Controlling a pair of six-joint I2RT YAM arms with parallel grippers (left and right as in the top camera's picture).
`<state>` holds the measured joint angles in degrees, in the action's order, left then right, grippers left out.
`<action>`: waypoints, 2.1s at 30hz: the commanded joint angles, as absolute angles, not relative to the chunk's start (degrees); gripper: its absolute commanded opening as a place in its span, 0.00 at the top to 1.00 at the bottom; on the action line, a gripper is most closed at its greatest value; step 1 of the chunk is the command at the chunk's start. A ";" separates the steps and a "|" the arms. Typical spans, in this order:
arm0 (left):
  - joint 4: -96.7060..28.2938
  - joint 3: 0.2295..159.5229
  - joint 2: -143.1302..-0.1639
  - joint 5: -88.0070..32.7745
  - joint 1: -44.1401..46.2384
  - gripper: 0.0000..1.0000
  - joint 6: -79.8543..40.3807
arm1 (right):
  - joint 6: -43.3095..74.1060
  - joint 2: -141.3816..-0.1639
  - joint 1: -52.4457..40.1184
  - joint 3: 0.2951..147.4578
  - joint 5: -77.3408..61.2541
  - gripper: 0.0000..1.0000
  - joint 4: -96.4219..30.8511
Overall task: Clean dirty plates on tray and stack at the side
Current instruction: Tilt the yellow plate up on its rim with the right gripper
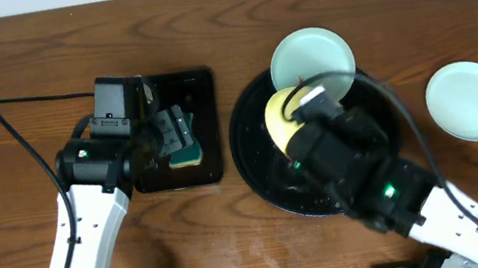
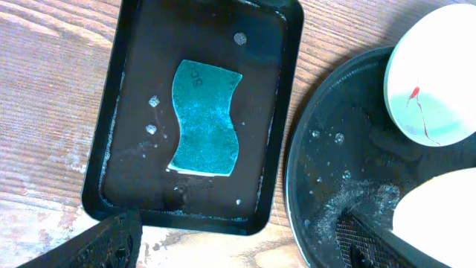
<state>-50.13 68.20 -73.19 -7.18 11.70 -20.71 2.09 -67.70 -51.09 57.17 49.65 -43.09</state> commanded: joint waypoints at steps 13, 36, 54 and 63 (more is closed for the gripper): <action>-50.30 69.52 -72.97 -7.07 11.53 0.16 -20.16 | -3.44 -67.02 -61.47 58.41 66.65 0.99 -43.09; -50.30 69.52 -72.97 -7.07 11.53 0.16 -20.16 | -6.98 -67.02 -61.93 58.41 66.63 0.99 -43.09; -50.33 69.52 -72.97 -7.09 11.53 0.16 -20.16 | -6.96 -67.02 -61.93 58.41 66.65 0.99 -43.09; -50.30 69.52 -72.97 -7.09 11.53 0.16 -20.16 | -6.92 -67.02 -61.93 58.41 67.75 0.99 -43.09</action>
<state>-50.13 68.20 -73.19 -7.18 11.70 -20.71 -6.74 -67.70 -60.99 57.17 65.82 -43.07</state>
